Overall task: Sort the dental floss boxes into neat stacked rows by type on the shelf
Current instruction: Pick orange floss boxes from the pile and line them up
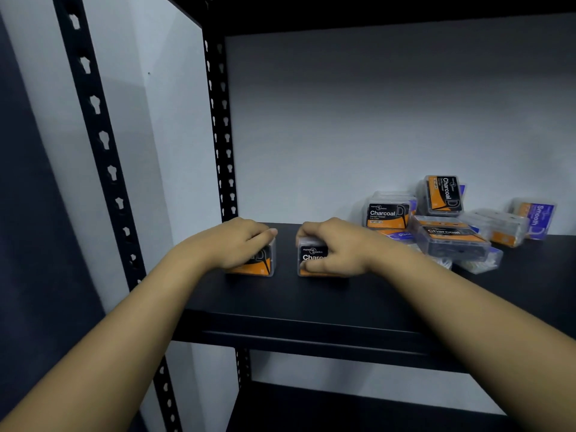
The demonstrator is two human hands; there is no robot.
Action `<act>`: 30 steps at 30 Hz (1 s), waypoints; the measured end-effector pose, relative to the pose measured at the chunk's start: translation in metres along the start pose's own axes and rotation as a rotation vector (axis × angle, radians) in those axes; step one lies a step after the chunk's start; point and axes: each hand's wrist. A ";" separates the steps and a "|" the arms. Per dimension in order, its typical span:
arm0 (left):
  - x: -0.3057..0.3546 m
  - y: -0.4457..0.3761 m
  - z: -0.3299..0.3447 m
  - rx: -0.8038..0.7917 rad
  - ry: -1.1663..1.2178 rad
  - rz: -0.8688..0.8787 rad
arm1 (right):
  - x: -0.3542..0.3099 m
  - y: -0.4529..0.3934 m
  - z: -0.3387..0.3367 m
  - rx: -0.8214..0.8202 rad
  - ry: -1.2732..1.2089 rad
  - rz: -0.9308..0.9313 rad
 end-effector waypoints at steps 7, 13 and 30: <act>-0.005 0.021 -0.027 -0.155 -0.020 -0.061 | -0.019 0.004 0.013 0.028 -0.035 -0.109; -0.010 0.036 -0.057 -0.340 -0.022 -0.062 | -0.026 0.009 0.020 0.089 -0.101 -0.139; -0.020 0.039 -0.055 -0.366 0.000 -0.030 | -0.047 0.012 0.046 0.265 -0.279 -0.112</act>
Point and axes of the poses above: each hand's wrist, its own y-axis away from the middle knuckle, its own z-axis out of the palm, x = y × z, and after that the axes turned 12 degrees about -y, right-handed
